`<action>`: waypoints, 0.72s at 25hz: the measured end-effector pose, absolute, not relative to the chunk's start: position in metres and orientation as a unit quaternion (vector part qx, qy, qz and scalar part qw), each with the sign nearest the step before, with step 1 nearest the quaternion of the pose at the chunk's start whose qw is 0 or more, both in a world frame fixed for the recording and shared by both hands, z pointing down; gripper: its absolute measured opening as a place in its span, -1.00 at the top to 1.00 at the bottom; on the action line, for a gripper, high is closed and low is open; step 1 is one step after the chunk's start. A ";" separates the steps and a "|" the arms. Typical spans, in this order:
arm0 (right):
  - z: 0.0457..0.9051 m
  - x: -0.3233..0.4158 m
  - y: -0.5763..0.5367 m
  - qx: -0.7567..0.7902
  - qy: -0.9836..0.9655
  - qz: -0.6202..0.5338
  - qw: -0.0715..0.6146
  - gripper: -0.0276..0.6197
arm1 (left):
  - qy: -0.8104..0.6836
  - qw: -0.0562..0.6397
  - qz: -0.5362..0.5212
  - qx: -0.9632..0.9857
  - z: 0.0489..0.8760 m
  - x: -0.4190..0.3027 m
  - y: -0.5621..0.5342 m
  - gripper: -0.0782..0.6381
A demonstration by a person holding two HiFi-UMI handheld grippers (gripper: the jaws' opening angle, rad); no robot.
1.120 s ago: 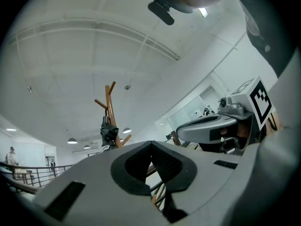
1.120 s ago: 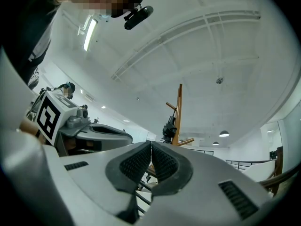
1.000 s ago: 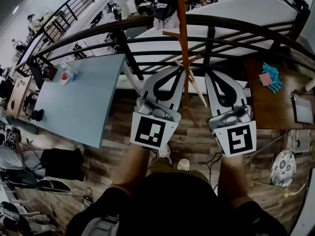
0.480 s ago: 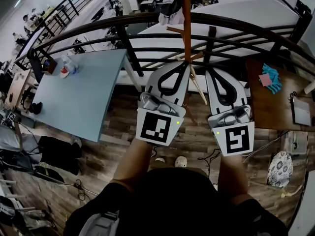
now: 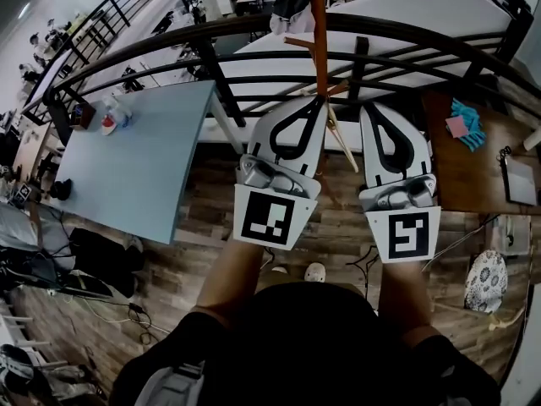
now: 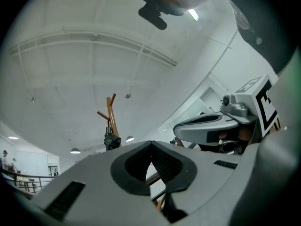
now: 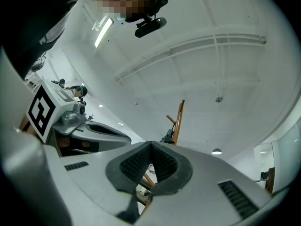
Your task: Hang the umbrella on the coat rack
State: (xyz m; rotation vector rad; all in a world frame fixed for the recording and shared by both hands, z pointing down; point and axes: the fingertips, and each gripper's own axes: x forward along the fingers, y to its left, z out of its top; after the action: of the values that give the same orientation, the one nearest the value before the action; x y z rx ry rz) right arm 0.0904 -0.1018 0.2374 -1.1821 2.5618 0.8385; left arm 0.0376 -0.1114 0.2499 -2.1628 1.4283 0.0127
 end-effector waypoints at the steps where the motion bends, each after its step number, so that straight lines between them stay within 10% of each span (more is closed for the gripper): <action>1: 0.237 0.091 -0.101 -0.400 0.865 0.287 0.100 0.82 | 0.531 0.269 0.006 -0.803 0.250 0.037 -0.111 0.75; 18: 0.230 0.092 -0.093 -0.397 0.862 0.295 0.111 0.82 | 0.532 0.274 0.015 -0.801 0.239 0.037 -0.106 0.75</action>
State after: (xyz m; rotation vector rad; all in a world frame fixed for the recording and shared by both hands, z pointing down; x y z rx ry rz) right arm 0.0917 -0.0930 0.2301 -1.1650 2.5334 0.8656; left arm 0.0370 -0.1060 0.2388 -2.1551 1.4312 0.0392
